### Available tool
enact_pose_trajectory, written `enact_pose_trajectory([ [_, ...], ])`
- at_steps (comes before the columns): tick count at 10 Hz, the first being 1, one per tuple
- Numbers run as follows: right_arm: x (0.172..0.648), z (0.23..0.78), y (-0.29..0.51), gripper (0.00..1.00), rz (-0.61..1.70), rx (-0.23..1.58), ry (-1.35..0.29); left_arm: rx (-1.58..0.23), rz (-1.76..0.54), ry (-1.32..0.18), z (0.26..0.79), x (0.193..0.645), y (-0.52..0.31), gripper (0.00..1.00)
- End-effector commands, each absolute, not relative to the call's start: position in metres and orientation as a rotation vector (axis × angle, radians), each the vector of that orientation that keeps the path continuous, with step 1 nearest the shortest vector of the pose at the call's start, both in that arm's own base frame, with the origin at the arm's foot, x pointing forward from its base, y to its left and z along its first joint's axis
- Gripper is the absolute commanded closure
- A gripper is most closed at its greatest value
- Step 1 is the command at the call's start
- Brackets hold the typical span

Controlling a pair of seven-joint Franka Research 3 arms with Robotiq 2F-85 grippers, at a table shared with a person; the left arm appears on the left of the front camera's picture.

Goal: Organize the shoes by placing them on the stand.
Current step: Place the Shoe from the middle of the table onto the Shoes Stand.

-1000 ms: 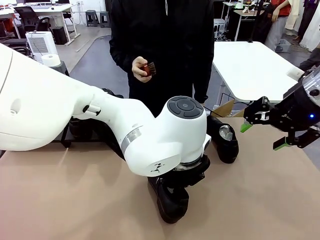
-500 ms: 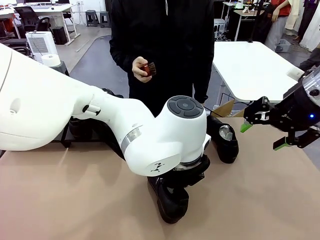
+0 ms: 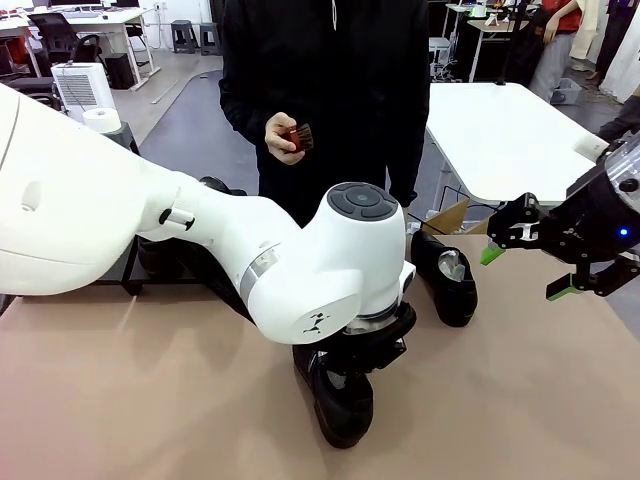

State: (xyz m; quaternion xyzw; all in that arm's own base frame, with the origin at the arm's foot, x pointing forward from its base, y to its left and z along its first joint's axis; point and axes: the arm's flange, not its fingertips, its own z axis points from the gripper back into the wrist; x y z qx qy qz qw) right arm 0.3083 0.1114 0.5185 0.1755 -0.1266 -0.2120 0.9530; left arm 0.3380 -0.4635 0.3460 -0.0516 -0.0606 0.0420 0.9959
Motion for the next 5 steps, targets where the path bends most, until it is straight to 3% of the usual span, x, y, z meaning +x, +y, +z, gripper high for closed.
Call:
enact_pose_trajectory([
  [1, 0.309, 0.518, 0.111, 0.00, -0.416, 0.377, -0.249, -0.104, 0.045, -0.095, 0.356, 0.336, -0.455, 1.00],
  [5, 0.309, 0.518, 0.111, 0.00, -0.416, 0.377, -0.249, -0.087, -0.125, -0.175, 0.420, 0.333, -0.396, 1.00],
])
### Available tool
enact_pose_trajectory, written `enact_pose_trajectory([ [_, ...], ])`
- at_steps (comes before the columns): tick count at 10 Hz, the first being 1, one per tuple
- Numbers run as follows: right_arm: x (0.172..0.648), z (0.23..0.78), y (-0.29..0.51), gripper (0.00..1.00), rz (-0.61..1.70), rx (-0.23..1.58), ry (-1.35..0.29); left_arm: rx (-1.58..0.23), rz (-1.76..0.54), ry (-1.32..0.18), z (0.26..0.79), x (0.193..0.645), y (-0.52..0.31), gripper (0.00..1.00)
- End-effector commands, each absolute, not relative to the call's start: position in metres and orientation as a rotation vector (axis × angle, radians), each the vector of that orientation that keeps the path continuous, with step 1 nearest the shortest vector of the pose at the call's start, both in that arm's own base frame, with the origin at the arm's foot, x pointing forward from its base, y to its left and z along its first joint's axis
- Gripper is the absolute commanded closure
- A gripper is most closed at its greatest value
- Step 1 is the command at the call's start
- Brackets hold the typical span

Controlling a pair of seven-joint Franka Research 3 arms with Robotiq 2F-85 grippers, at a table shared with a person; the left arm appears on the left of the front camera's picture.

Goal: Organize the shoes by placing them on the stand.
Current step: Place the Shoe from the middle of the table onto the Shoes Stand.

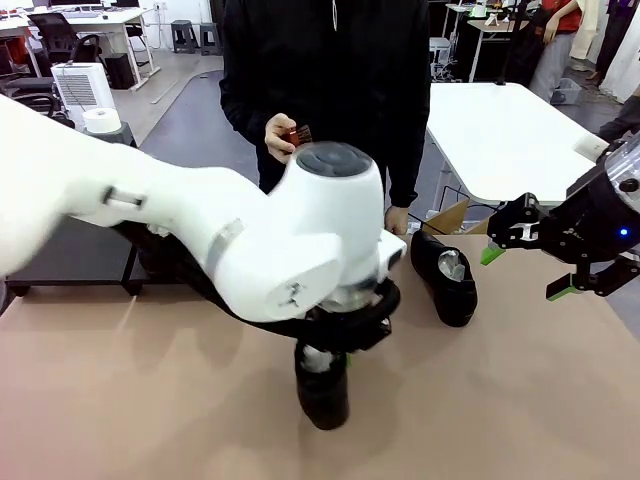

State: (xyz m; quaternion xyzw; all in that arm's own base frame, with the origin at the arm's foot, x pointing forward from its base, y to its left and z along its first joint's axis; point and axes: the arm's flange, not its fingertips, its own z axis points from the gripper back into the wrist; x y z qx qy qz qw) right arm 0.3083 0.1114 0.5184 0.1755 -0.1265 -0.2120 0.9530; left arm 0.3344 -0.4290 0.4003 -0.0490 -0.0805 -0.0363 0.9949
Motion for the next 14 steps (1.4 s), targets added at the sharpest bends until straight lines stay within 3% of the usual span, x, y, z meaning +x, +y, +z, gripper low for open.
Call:
enact_pose_trajectory([
  [1, 0.309, 0.518, 0.111, 0.00, -0.416, 0.377, -0.249, -0.049, -0.134, -0.203, 0.438, 0.335, -0.365, 1.00],
  [4, 0.309, 0.518, 0.111, 0.00, -0.416, 0.377, -0.249, 0.011, -0.155, -0.290, 0.491, 0.337, -0.304, 1.00],
  [5, 0.309, 0.518, 0.111, 0.00, -0.416, 0.377, -0.249, -0.120, 0.027, -0.218, 0.500, 0.337, -0.303, 1.00],
  [6, 0.309, 0.518, 0.111, 0.00, -0.416, 0.377, -0.249, 0.019, -0.151, -0.261, 0.480, 0.345, -0.320, 1.00],
  [9, 0.309, 0.518, 0.111, 0.00, -0.416, 0.377, -0.249, -0.001, -0.105, -0.249, 0.490, 0.341, -0.309, 1.00],
  [14, 0.309, 0.518, 0.111, 0.00, -0.416, 0.377, -0.249, 0.160, 0.065, -0.670, 0.566, 0.372, -0.187, 1.00],
])
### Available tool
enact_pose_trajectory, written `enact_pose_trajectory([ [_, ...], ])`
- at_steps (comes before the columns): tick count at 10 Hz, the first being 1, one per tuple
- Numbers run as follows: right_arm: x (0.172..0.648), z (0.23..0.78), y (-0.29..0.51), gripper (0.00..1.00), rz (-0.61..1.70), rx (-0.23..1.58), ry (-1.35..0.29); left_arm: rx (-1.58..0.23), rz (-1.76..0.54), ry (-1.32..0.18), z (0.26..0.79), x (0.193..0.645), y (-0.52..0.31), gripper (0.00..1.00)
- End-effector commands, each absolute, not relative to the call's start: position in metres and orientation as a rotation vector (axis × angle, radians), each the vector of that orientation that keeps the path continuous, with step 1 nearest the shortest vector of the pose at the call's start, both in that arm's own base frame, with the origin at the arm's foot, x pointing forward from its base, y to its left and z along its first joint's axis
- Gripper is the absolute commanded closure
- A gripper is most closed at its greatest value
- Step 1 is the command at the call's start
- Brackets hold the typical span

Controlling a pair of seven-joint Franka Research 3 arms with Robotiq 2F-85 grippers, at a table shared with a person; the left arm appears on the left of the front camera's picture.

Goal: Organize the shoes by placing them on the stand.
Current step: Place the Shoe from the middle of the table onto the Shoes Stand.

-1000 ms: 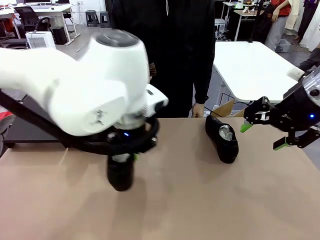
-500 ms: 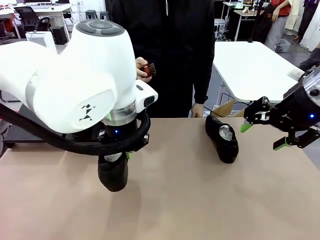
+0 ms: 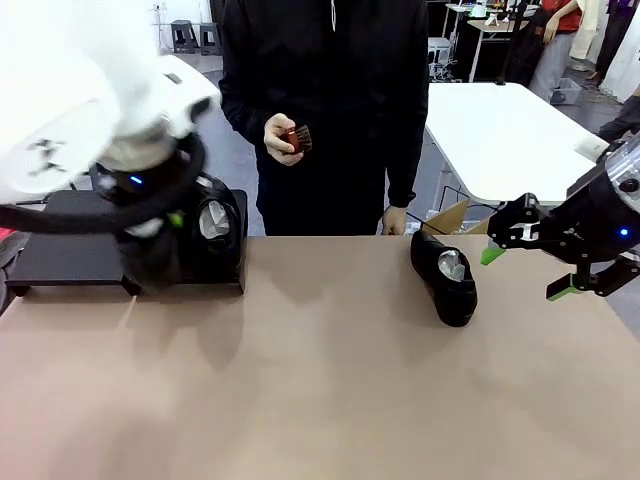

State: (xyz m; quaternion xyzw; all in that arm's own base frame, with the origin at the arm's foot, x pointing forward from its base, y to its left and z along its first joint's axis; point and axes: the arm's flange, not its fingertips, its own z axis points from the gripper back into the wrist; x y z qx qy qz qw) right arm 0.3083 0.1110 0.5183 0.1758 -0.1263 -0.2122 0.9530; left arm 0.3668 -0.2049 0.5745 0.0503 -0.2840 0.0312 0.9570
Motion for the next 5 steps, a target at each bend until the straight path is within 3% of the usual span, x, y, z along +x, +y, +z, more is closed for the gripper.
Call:
enact_pose_trajectory([
  [1, 0.309, 0.518, 0.111, 0.00, -0.416, 0.377, -0.249, 0.216, 0.140, -0.695, 0.567, 0.394, -0.158, 1.00],
  [3, 0.309, 0.518, 0.111, 0.00, -0.416, 0.377, -0.249, 0.436, 0.073, -0.720, 0.552, 0.443, -0.111, 1.00],
  [5, 0.309, 0.518, 0.111, 0.00, -0.416, 0.377, -0.249, 0.411, 0.138, -0.659, 0.545, 0.463, -0.084, 1.00],
])
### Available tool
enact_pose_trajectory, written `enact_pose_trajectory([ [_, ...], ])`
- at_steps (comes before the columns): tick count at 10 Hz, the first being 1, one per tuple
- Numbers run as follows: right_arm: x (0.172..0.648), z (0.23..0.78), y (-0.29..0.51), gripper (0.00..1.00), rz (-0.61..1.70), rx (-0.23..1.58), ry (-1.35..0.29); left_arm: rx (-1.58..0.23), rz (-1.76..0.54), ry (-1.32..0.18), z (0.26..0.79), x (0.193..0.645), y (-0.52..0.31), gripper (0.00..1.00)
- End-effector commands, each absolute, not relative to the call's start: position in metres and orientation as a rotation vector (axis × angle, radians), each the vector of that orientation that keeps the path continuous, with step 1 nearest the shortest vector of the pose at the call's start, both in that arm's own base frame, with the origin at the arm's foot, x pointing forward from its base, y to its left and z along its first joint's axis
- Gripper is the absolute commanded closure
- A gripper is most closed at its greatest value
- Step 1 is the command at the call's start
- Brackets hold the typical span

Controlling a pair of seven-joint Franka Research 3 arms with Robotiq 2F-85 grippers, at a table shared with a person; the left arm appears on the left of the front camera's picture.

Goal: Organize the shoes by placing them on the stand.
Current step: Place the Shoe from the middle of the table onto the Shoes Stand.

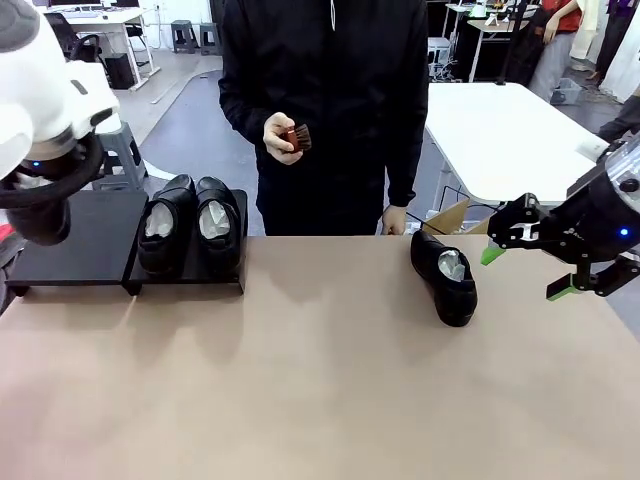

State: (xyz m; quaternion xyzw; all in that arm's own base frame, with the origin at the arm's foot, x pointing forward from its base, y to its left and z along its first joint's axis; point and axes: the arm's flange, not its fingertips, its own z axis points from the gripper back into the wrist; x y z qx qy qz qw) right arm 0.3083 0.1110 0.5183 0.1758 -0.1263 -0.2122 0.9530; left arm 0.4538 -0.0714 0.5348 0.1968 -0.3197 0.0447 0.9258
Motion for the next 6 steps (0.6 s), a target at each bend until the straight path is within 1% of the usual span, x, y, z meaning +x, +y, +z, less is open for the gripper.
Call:
enact_pose_trajectory([
  [1, 0.309, 0.518, 0.111, 0.00, -0.416, 0.377, -0.249, 0.380, 0.081, -0.683, 0.549, 0.437, -0.088, 1.00],
  [3, 0.309, 0.518, 0.111, 0.00, -0.416, 0.377, -0.249, 0.380, 0.081, -0.683, 0.549, 0.437, -0.088, 1.00],
  [4, 0.309, 0.518, 0.111, 0.00, -0.416, 0.377, -0.249, 0.390, 0.080, -0.649, 0.533, 0.454, -0.078, 1.00],
  [5, 0.309, 0.518, 0.111, 0.00, -0.416, 0.377, -0.249, 0.423, 0.051, -0.644, 0.521, 0.461, -0.085, 1.00],
  [6, 0.309, 0.518, 0.111, 0.00, -0.416, 0.377, -0.249, 0.406, 0.055, -0.674, 0.516, 0.469, -0.078, 1.00],
])
